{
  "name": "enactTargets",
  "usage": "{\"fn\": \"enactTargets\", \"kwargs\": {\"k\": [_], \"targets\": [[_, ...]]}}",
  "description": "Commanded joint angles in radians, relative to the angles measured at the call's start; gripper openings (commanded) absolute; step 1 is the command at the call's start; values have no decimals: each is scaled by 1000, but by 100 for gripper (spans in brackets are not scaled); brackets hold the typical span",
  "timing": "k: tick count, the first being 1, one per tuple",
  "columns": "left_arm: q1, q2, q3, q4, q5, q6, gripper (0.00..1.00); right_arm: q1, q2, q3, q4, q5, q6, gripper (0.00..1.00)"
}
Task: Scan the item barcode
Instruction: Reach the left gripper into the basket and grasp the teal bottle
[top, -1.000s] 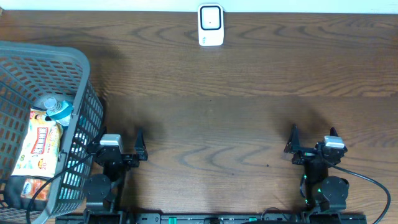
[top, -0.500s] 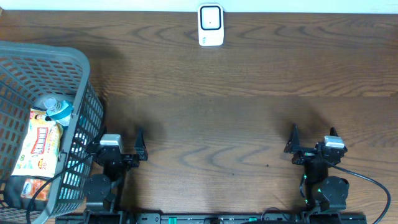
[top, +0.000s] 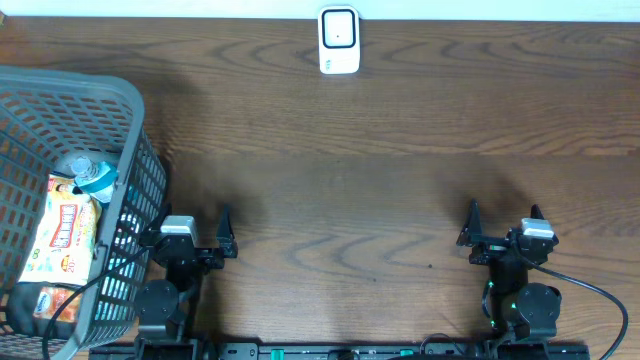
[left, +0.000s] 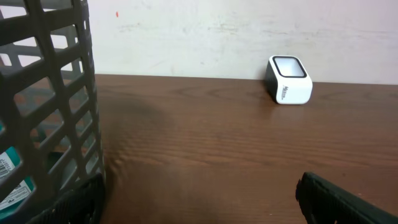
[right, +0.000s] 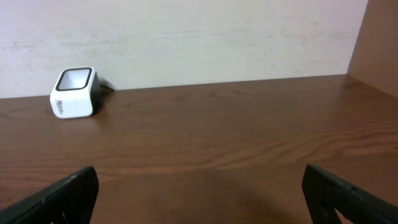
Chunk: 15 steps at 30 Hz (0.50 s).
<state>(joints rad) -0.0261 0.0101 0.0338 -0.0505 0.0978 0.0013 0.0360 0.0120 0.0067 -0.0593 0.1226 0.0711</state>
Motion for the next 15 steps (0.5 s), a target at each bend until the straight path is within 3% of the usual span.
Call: {"fn": "enactTargets", "kwargs": {"k": [1, 4, 11, 15], "targets": [[5, -4, -30, 1, -24, 21, 98, 11, -3, -1, -5, -2, -9, 99], [5, -4, -29, 16, 46, 6, 98, 11, -3, -1, -4, -2, -9, 99], [5, -4, 48, 167, 451, 2, 98, 11, -3, -1, -5, -2, -9, 99], [5, 10, 154, 198, 494, -17, 98, 11, -3, -1, -5, -2, -9, 99]]}}
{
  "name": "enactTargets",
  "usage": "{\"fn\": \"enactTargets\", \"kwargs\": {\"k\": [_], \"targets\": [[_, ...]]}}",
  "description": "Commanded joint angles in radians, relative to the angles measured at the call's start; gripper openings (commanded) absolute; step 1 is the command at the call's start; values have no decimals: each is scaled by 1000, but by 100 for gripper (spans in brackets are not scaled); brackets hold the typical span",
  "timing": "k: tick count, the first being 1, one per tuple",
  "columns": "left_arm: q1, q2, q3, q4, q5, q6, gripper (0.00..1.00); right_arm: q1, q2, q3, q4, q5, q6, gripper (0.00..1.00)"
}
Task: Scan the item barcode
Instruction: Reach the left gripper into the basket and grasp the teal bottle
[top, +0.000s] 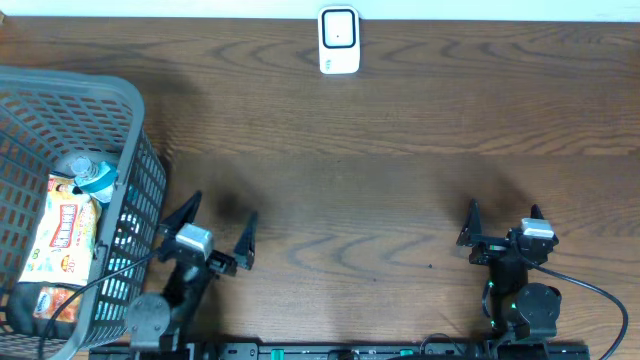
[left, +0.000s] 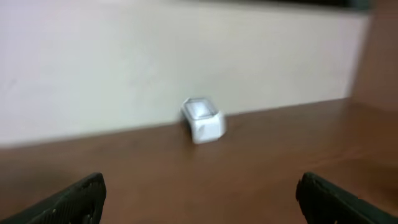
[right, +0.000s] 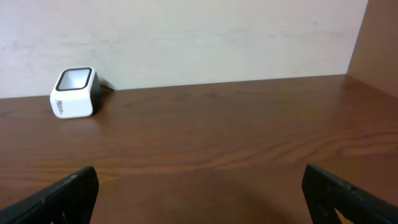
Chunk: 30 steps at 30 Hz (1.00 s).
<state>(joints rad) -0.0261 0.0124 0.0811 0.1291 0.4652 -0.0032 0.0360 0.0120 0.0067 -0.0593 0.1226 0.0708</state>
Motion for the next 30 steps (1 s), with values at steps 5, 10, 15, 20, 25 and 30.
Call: {"fn": "enactTargets", "kwargs": {"k": [5, 10, 15, 20, 25, 30], "targets": [[5, 111, 309, 13, 126, -13, 98, 11, -3, -1, -5, -2, -9, 99], [5, 315, 576, -148, 19, -63, 98, 11, -3, -1, -5, -2, -9, 99], [5, 590, 975, -565, -275, -65, 98, 11, -3, -1, -5, -2, -9, 99], [5, 860, 1416, -962, -539, -85, 98, 11, -3, -1, -5, -2, -9, 99], [5, 1020, 1668, -1077, -528, -84, 98, 11, -3, -1, -5, -2, -9, 99], [5, 1049, 1675, -1145, -455, -84, 98, 11, -3, -1, -5, -2, -9, 99]]}}
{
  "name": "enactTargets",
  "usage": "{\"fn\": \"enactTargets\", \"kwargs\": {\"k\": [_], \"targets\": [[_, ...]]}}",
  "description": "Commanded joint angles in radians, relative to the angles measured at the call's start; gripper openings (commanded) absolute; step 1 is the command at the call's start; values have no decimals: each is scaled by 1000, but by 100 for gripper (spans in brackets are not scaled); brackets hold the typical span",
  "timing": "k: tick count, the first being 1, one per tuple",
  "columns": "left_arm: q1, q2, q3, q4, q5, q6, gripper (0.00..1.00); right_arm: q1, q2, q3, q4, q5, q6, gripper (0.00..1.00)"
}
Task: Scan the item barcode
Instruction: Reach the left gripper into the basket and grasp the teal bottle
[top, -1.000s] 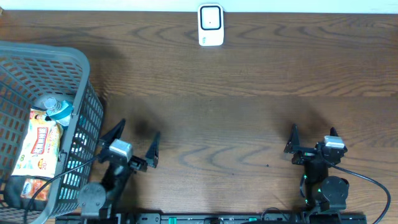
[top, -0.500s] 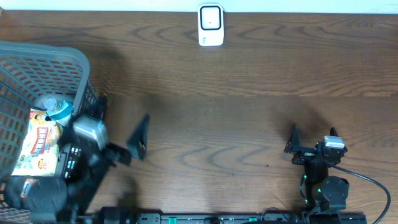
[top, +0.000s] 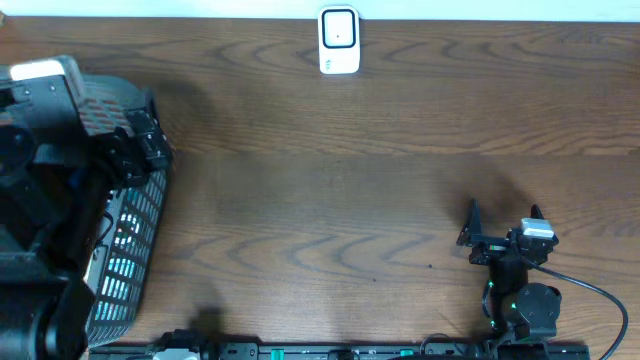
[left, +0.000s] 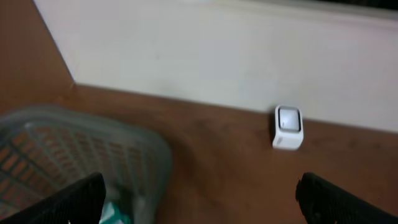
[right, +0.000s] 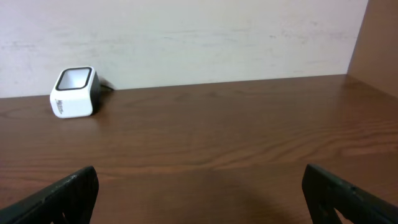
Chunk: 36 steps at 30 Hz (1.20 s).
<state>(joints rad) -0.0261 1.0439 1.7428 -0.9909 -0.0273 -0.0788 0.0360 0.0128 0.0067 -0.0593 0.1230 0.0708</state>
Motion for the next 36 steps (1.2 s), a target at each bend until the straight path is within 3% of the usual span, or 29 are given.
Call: {"fn": "enactTargets", "kwargs": {"k": [1, 3, 7, 11, 15, 22, 28, 36], "targets": [[5, 26, 13, -33, 22, 2, 98, 11, -4, -1, -5, -2, -9, 99], [7, 38, 13, -32, -95, -52, 98, 11, -4, -1, -5, -2, -9, 99], [72, 84, 14, -83, -431, -439, 98, 11, -4, -1, -5, -2, -9, 99], [193, 152, 14, -163, -397, -640, 98, 11, -4, -1, -5, -2, -9, 99], [331, 264, 14, -302, -275, -897, 98, 11, -4, -1, -5, -2, -9, 99], [426, 422, 13, -309, -183, -987, 98, 11, -4, -1, -5, -2, -9, 99], [430, 540, 8, -363, -180, -987, 98, 11, -4, -1, -5, -2, -9, 99], [431, 671, -5, -364, -69, -1032, 98, 11, -4, -1, -5, -2, -9, 99]]}}
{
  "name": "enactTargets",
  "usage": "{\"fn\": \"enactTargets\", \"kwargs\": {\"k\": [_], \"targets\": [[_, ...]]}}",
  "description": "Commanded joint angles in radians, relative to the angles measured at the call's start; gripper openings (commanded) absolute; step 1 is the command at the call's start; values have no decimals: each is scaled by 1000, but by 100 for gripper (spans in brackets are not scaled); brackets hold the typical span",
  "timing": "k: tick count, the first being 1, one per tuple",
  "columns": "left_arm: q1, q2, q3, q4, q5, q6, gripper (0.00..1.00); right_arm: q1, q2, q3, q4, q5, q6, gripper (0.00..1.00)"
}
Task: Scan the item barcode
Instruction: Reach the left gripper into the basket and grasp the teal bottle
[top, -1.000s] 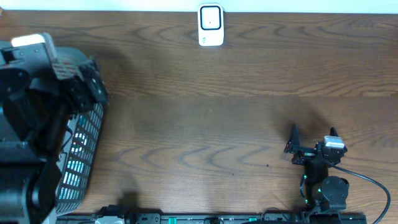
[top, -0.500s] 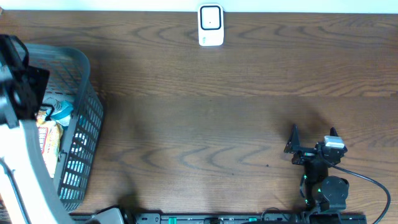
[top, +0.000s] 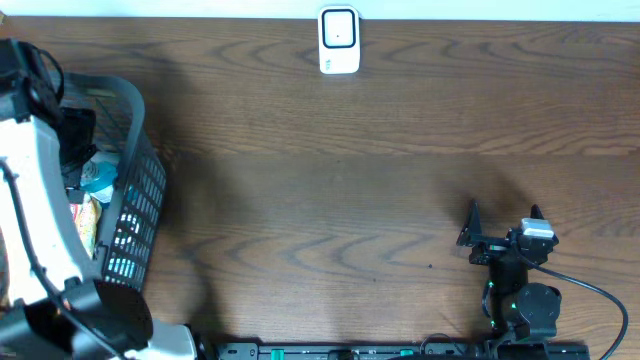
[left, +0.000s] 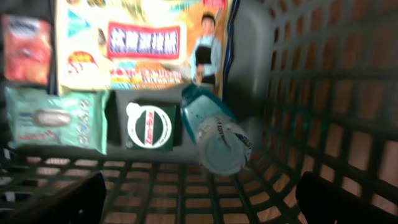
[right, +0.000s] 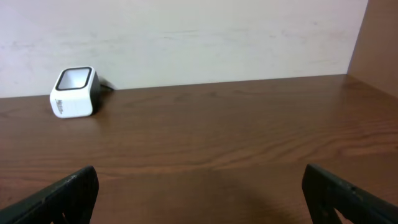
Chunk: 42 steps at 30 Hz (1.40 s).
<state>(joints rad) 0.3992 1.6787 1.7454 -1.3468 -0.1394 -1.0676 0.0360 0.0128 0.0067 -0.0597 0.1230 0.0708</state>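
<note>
My left gripper (left: 199, 200) is open and points down into the grey mesh basket (top: 135, 195); only its two dark fingertips show at the bottom corners. Below it lie a clear bottle with a teal label (left: 214, 134), a green square pack with a round white logo (left: 149, 124), a pale green wipes pack (left: 56, 118), a large printed snack bag (left: 143, 43) and a red packet (left: 25, 46). The white barcode scanner (top: 339, 40) stands at the table's far edge. My right gripper (right: 199, 193) rests open near the front edge, holding nothing.
The left arm's white body (top: 30, 210) covers most of the basket from above. The scanner (right: 73, 92) sits against a pale wall (right: 217, 37). A wooden side panel (right: 379, 43) rises at the far right. Brown tabletop (top: 350, 190) lies between basket and right arm.
The left wrist camera looked across the basket's rim toward the scanner and wall; now it looks straight down into the basket at the items. The right arm has not moved.
Both arms first rested at the table's front edge, the left beside the basket. Then the left gripper had turned, jaws wide. Later it stood high over the basket's far end, and now it faces down inside the basket. The right arm stayed still.
</note>
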Motion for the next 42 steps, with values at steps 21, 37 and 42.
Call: {"fn": "enactTargets", "kwargs": {"k": [21, 37, 42], "targets": [[10, 246, -39, 46, 35, -53, 98, 11, -4, -1, -4, -2, -9, 99], [10, 249, -40, 19, -60, 67, 28, 11, -4, -1, -4, -2, -9, 99], [10, 164, -23, 19, -60, 133, 24, 11, -4, -1, -4, -2, -9, 99]]}}
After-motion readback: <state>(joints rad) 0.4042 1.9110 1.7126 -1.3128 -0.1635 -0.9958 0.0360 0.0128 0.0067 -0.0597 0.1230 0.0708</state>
